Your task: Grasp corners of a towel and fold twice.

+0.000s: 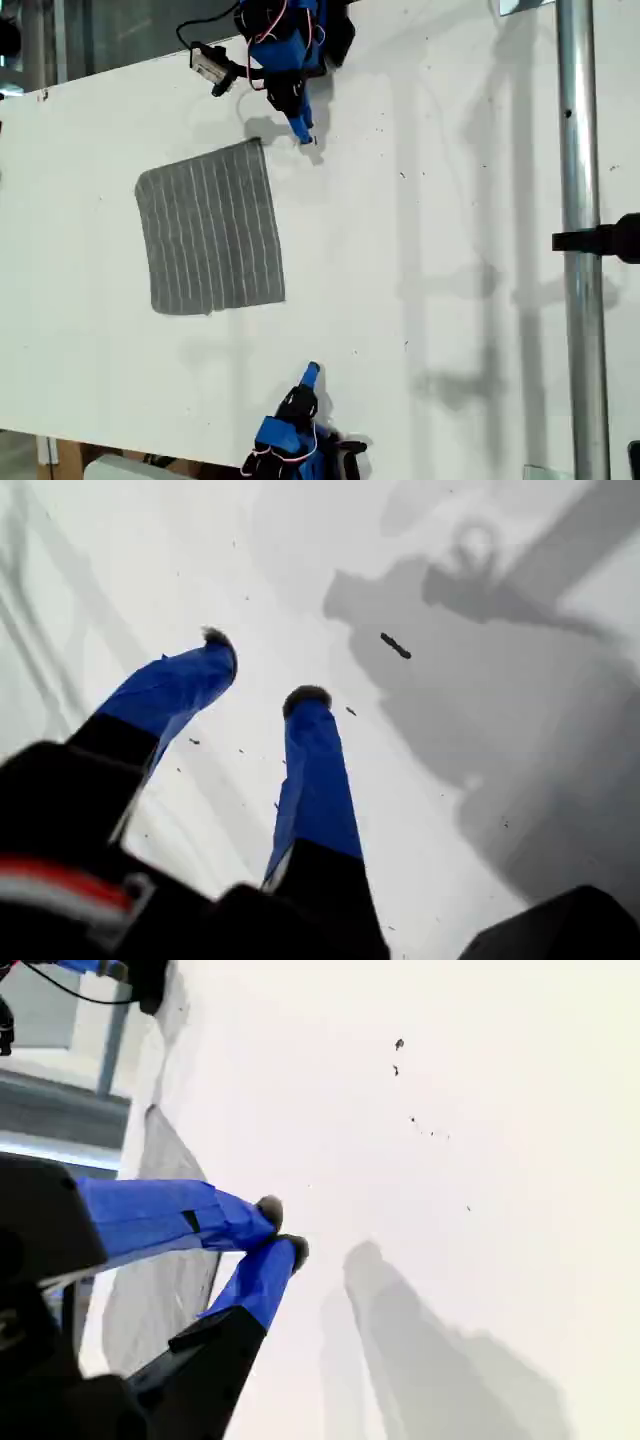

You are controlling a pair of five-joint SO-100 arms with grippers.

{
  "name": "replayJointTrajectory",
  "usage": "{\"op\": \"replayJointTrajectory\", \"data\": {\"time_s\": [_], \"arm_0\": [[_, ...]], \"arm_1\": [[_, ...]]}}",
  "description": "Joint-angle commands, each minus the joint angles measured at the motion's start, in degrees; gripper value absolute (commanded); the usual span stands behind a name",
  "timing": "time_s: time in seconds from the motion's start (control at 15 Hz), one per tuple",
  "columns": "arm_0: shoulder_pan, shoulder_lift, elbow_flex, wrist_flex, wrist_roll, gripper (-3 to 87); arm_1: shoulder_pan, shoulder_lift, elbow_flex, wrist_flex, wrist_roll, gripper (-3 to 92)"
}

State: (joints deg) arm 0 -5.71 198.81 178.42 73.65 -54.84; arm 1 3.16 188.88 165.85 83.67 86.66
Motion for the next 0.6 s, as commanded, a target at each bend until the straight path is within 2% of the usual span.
{"op": "replayJointTrajectory", "data": {"time_s": [0.0, 0.53], "arm_0": [[-3.96, 0.26, 0.26, -0.09, -27.07, -1.4], [-3.78, 0.26, 0.18, 0.53, -30.85, -1.2]], "arm_1": [[-2.99, -0.18, -0.53, -0.09, 0.53, -0.2], [-3.16, -0.18, -0.53, 0.53, 0.62, -0.2]]}}
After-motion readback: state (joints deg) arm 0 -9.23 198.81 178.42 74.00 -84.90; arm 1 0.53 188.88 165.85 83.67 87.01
